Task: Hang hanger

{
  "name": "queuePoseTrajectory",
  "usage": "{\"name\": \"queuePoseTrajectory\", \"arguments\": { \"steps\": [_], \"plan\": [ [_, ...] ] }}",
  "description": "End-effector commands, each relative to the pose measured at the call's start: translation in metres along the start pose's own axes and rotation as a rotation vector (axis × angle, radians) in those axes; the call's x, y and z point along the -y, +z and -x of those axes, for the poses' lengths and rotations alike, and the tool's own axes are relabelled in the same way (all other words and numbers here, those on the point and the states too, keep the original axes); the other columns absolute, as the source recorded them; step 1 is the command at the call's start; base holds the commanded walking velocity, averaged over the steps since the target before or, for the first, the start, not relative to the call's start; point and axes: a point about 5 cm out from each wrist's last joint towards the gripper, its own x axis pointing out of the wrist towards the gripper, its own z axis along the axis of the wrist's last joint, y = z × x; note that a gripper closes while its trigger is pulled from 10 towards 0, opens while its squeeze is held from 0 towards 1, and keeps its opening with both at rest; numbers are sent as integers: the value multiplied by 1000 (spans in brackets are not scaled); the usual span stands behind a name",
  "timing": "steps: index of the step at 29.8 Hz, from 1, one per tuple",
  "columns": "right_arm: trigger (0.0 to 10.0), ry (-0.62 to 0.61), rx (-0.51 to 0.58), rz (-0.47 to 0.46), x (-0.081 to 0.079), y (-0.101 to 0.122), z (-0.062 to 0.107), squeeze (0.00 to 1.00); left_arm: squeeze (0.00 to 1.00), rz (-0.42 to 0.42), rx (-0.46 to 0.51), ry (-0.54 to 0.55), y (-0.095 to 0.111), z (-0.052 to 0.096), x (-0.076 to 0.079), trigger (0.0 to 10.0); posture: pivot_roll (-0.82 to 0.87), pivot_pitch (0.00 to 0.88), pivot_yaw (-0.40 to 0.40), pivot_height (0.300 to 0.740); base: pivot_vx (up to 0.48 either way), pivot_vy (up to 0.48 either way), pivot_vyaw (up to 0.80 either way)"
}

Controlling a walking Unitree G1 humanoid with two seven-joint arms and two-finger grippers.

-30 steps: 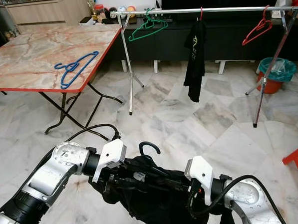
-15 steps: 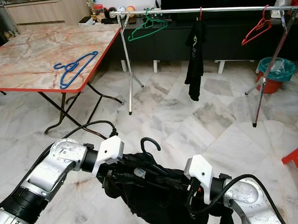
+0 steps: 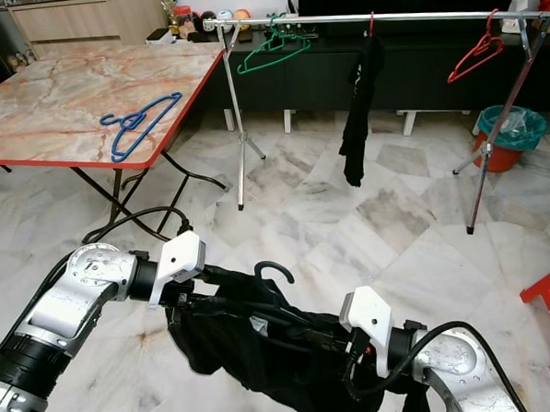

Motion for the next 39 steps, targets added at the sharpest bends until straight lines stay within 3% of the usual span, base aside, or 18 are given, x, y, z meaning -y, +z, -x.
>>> {"name": "queuePoseTrajectory", "arguments": {
  "steps": [1,9,23,39],
  "plan": [
    [0,13,24,32,-1,6,-2,0,0,-4,2,-5,4,3,-3,10000,-26,13,51,740,0,0,0],
    [0,10,22,33,0,5,-5,0,0,22,36,-97,8,-2,9,10000,-22,13,52,740,0,0,0],
    [0,19,37,41,-1,8,-8,0,0,46,72,-142,9,-23,20,10000,-25,11,56,740,0,0,0],
    [0,37,53,44,-3,12,-11,0,0,29,55,-53,5,-35,14,10000,-25,5,56,740,0,0,0]
  ]
}}
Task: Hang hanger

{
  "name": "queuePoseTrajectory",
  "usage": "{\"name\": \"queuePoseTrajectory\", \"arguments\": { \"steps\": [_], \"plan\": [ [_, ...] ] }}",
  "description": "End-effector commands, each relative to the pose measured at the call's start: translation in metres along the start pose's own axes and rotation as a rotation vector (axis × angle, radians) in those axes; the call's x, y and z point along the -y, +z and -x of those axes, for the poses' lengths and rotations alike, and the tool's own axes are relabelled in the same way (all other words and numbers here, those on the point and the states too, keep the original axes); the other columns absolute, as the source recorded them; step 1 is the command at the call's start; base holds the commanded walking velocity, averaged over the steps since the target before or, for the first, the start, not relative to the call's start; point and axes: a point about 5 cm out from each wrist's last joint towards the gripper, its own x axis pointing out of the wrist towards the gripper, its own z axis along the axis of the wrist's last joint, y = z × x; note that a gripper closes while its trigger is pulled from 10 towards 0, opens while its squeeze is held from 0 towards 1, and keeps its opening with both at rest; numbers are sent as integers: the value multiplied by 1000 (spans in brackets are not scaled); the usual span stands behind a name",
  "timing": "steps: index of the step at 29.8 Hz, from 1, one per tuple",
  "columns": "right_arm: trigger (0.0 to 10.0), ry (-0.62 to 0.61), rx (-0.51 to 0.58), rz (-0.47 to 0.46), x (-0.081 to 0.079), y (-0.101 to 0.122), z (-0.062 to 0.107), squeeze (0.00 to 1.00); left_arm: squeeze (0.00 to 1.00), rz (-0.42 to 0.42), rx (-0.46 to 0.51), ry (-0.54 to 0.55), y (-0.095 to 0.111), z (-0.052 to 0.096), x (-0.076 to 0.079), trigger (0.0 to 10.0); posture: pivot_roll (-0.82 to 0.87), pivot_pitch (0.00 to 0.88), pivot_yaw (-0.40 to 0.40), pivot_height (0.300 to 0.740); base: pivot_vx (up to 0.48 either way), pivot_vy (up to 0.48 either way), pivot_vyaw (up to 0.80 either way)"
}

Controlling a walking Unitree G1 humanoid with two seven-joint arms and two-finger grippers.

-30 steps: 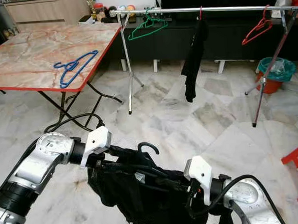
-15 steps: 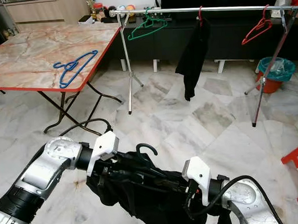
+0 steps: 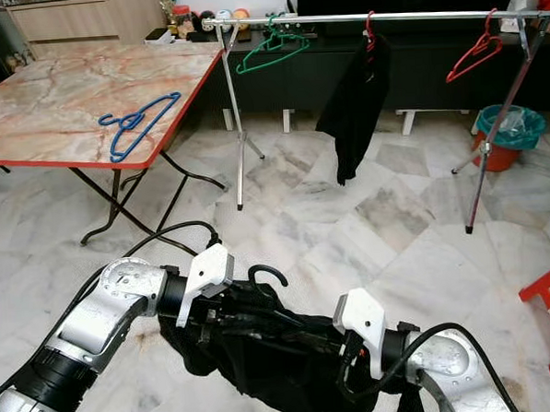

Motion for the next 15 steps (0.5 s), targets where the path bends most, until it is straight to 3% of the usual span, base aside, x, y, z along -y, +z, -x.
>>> {"name": "queuePoseTrajectory", "arguments": {
  "steps": [1,10,11,13,14,15],
  "plan": [
    [0,16,47,47,0,13,-4,0,0,-14,-20,1,-1,0,-2,10000,-25,6,56,740,0,0,0],
    [0,20,46,46,0,13,-4,0,0,-19,-110,-26,-12,2,2,10000,-24,10,56,740,0,0,0],
    [0,20,46,47,0,13,-5,0,0,-20,-113,-28,-12,2,2,9490,-24,11,56,740,0,0,0],
    [0,20,46,47,0,13,-5,0,0,-20,-111,-26,-12,2,2,9490,-24,11,56,740,0,0,0],
    [0,20,48,47,0,13,-5,0,0,-18,-108,-27,-11,2,2,8667,-23,11,57,740,0,0,0],
    [0,21,49,48,0,14,-6,0,0,-17,-102,-27,-11,1,2,6196,-23,11,57,740,0,0,0]
  ]
}}
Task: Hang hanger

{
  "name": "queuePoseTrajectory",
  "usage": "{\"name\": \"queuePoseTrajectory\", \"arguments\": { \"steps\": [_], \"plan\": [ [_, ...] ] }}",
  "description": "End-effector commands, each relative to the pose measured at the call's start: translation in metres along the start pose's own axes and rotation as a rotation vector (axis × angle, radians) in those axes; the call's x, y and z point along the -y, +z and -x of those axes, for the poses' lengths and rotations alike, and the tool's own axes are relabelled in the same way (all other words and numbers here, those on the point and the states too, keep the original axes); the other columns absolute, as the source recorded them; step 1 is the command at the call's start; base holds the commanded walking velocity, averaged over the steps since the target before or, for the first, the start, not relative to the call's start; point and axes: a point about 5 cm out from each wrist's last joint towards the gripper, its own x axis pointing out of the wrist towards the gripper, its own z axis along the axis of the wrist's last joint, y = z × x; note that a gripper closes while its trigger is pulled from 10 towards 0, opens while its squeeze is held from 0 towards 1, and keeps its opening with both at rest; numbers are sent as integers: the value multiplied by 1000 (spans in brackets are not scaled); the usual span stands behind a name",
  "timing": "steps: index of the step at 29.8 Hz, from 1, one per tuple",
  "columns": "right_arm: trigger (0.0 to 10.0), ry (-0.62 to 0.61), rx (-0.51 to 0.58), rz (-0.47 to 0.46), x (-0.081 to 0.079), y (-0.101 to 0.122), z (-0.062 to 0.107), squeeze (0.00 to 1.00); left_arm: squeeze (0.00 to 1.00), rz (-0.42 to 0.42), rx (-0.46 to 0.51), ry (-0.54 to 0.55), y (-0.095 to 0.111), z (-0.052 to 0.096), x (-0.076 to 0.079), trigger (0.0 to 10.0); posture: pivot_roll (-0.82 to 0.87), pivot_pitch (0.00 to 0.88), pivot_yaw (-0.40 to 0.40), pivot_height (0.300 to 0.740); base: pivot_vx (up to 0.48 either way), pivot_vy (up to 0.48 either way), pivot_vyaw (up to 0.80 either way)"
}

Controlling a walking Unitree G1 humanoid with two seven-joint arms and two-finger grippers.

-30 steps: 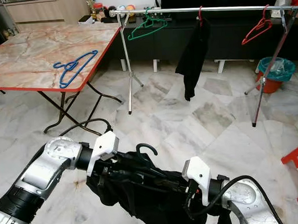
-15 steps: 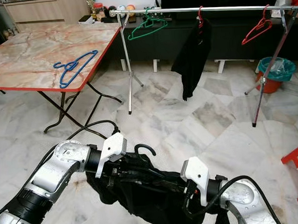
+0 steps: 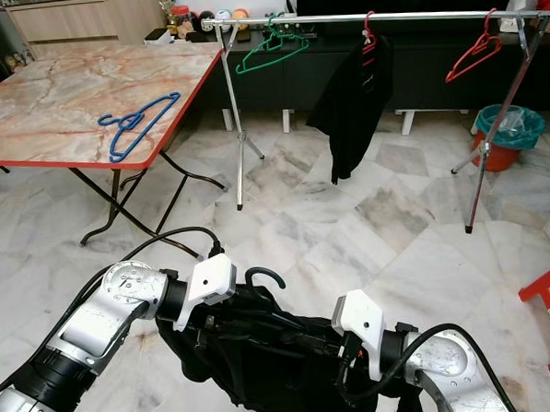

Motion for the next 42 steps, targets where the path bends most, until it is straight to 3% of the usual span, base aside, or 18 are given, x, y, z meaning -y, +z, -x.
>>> {"name": "queuePoseTrajectory", "arguments": {
  "steps": [1,2,3,5,10,12,13,14,15,42],
  "plan": [
    [0,15,47,50,1,14,-5,0,0,-5,-25,-8,-2,1,-1,6196,-23,11,57,740,0,0,0],
    [0,17,49,50,0,14,-6,0,0,-4,-17,-10,-1,0,0,2353,-23,11,57,740,0,0,0],
    [0,19,49,49,0,14,-6,0,0,-5,-15,-12,0,-1,0,1882,-23,11,57,740,0,0,0],
    [0,21,48,49,0,14,-7,0,0,-4,-6,-13,1,-2,0,1765,-23,10,56,740,0,0,0],
    [0,24,45,48,-1,12,-7,0,0,-4,5,-27,3,-4,1,3020,-22,10,57,740,0,0,0],
    [0,25,46,47,-2,12,-8,0,0,-4,8,-34,3,-5,3,2471,-22,6,58,740,0,0,0],
    [0,26,47,47,-2,12,-8,0,0,-3,10,-36,3,-6,3,1725,-24,5,59,740,0,0,0],
    [0,26,47,47,-2,12,-8,0,0,-3,10,-36,3,-6,3,1725,-24,5,59,740,0,0,0],
    [0,26,47,48,-2,12,-9,0,0,-3,13,-39,4,-7,3,0,-24,3,58,740,0,0,0],
    [0,9,45,43,-3,9,-12,0,0,7,47,-58,6,-9,6,0,-26,0,61,740,0,0,0]
  ]
}}
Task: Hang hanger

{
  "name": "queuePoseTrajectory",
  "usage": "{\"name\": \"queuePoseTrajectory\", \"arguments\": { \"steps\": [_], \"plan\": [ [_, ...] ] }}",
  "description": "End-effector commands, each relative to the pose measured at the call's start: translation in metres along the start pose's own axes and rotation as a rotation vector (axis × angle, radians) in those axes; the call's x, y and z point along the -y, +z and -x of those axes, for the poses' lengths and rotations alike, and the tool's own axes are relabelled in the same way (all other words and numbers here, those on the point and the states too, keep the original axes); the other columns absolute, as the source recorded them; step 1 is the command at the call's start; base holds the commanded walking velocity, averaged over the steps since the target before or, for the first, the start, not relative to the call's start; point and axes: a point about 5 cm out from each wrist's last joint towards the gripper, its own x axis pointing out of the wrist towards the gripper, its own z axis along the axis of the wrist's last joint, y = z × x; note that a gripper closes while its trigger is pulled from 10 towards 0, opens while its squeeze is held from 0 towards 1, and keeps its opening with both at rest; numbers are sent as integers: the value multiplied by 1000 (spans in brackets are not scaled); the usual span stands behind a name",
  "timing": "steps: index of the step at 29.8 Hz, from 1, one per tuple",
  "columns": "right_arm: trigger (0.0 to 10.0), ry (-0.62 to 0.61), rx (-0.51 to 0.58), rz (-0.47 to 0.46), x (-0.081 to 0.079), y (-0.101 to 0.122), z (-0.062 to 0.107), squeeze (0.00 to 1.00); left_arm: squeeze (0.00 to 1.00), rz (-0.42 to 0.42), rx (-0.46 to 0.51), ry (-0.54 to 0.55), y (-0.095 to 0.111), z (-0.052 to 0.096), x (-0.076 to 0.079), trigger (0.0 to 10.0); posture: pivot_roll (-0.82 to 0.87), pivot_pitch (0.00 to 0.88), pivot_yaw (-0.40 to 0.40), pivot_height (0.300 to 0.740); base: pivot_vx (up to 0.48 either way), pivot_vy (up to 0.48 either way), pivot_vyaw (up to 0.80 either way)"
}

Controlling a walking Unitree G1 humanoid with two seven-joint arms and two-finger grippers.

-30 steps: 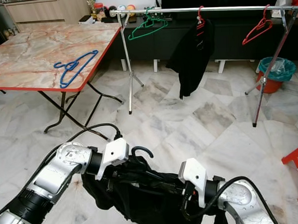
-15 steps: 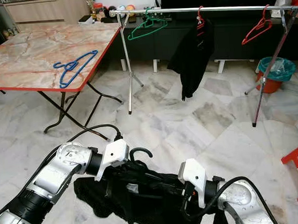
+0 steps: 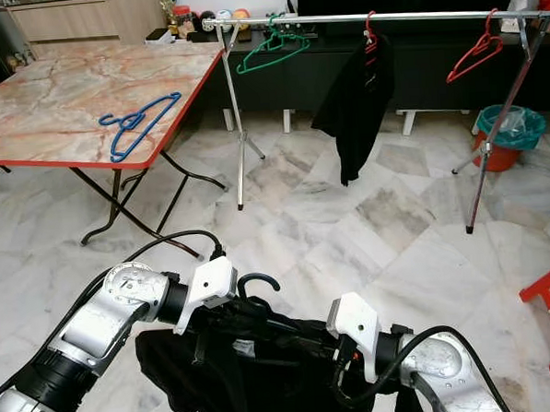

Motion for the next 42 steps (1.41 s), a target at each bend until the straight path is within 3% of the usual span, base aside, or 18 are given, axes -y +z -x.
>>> {"name": "queuePoseTrajectory", "arguments": {
  "steps": [1,3,4,5,6,7,20,39,40,42],
  "plan": [
    [10000,0,41,46,0,9,-6,0,0,-17,30,-18,6,-5,3,0,-26,0,61,740,0,0,0],
    [10000,-5,30,52,0,8,-6,0,0,-16,31,-16,6,-4,2,0,-23,0,61,740,0,0,0],
    [10000,-7,31,37,1,7,-7,149,0,-16,32,-15,6,-4,2,0,-24,0,60,740,0,0,0],
    [10000,-5,33,29,1,7,-7,149,0,-15,32,-15,7,-4,2,0,-24,0,60,740,0,0,0],
    [10000,-3,34,24,1,7,-7,839,0,-15,33,-16,7,-4,2,0,-24,0,60,740,0,0,0],
    [10000,2,36,16,0,8,-6,1000,0,-15,34,-16,7,-4,2,0,-24,0,60,740,0,0,0],
    [10000,3,31,27,2,9,-4,1000,0,-18,34,-7,6,-3,1,0,-27,5,59,740,0,0,0],
    [10000,21,25,15,-5,8,-1,1000,0,-24,-29,91,-12,-1,-9,0,-38,16,58,740,0,0,0],
    [10000,22,20,15,-6,7,-1,698,0,-29,-40,108,-15,0,-10,0,-38,17,59,740,0,0,0],
    [10000,22,19,14,-6,7,-1,698,0,-31,-43,113,-15,1,-10,0,-38,17,59,740,0,0,0]
  ]
}}
